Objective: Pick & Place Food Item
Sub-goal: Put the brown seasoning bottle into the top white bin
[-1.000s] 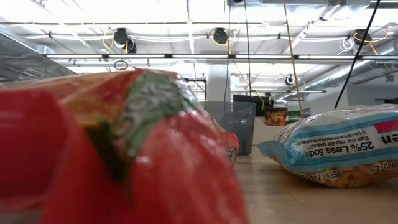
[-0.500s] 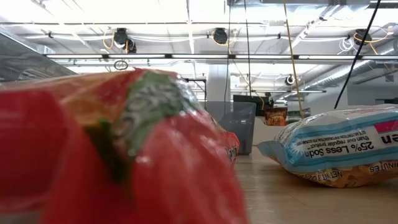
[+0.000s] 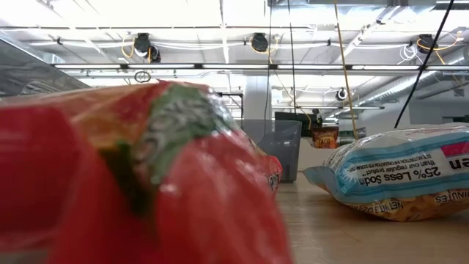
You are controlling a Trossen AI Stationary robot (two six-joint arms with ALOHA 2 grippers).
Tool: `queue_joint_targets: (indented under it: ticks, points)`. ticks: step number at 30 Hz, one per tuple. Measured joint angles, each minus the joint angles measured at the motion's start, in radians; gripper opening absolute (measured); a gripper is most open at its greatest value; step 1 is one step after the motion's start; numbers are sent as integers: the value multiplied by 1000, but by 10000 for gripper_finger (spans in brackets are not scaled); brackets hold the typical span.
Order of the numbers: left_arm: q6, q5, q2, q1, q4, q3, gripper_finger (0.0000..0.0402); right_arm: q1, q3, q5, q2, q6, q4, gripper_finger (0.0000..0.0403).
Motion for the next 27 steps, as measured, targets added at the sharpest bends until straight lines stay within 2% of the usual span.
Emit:
queue_joint_targets:
  ticks: [7,11,14,19,24,27]
  points:
    - [0,0,0,0,0,0,223,-8,-327,2,-70,182,335,254]
    - [0,0,0,0,0,0,223,-32,-458,17,-110,255,473,254]
    - [0,0,0,1,0,0,223,-52,-496,54,-129,302,467,254]
    - [1,0,0,0,0,0,223,-83,-498,56,-160,311,395,254]
    - [203,-33,12,1,81,0,223,-86,-498,55,-219,368,299,254]
    - [236,-35,17,0,88,0,223,-87,-498,70,-255,419,241,254]
